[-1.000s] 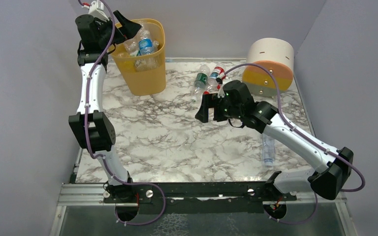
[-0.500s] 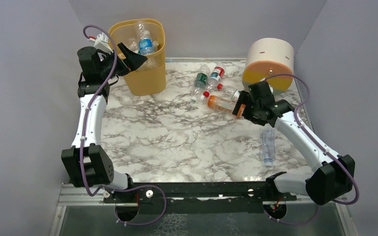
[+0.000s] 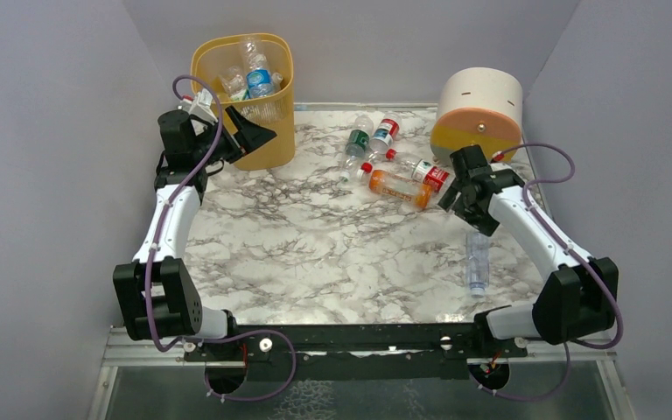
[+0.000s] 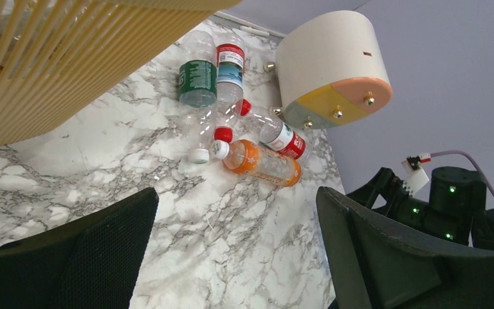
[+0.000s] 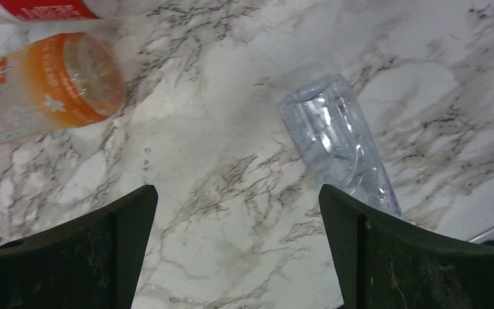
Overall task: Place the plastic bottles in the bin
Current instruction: Place the plastic bottle in the trash bin.
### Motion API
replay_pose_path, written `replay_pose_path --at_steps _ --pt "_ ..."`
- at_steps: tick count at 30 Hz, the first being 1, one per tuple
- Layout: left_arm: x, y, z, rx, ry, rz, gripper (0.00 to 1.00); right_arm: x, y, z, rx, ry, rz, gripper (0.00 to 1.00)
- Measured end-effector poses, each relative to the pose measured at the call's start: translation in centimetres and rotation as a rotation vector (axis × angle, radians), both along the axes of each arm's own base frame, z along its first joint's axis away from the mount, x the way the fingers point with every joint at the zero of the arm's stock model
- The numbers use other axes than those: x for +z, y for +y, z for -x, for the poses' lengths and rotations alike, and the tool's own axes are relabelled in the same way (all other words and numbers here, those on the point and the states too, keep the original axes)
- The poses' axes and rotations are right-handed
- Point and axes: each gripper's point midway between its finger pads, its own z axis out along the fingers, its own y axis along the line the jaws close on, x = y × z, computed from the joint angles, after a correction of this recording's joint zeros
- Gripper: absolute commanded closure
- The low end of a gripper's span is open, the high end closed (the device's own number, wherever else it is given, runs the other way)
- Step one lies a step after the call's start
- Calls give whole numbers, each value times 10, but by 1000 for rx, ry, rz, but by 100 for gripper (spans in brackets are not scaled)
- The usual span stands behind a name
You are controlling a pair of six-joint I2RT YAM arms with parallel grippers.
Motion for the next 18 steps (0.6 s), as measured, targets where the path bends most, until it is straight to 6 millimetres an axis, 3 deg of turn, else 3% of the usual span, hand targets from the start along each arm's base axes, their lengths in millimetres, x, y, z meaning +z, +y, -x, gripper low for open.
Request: replay_pose_path --at_steps 8,14,18 --pt "7 -6 14 -33 -35 12 1 -20 -40 0 -133 71 99 1" --pt "11 -9 23 -56 -49 16 1 -31 -46 3 -74 100 136 1" --pt "13 -10 25 -61 -57 16 1 -50 -48 12 -11 141 153 1"
